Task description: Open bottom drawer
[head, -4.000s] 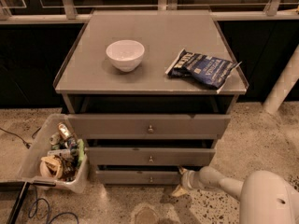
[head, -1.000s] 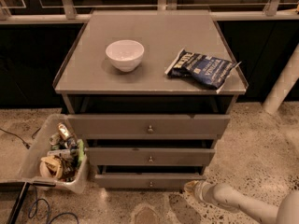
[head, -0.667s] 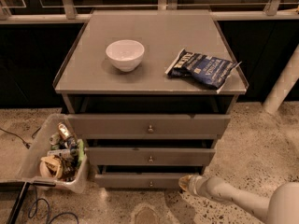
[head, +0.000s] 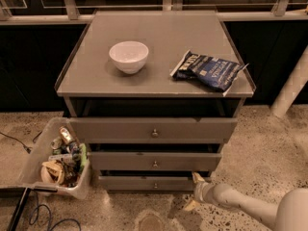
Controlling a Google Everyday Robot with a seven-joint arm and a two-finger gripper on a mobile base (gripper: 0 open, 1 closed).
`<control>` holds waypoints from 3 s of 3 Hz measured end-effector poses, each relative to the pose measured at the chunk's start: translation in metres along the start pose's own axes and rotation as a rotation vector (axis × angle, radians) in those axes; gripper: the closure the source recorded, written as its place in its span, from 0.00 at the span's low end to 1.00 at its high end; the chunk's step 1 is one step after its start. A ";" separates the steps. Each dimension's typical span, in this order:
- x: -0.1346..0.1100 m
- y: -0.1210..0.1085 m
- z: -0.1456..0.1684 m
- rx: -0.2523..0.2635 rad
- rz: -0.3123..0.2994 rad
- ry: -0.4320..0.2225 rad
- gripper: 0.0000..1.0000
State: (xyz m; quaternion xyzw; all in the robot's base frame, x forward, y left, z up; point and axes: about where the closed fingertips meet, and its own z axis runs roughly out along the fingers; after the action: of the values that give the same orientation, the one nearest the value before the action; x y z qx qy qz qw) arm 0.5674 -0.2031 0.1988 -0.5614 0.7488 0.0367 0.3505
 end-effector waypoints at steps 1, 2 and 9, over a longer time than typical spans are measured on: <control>0.000 0.000 0.000 0.000 0.000 0.000 0.00; 0.000 0.000 0.000 0.000 0.000 0.000 0.00; 0.017 -0.016 0.044 0.007 0.042 -0.025 0.89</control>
Offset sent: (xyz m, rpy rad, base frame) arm 0.0114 0.0176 -0.0305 0.0374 0.0200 0.0080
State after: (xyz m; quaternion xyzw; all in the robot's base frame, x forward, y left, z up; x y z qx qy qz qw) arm 0.6009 -0.2027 0.1617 -0.5436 0.7562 0.0483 0.3610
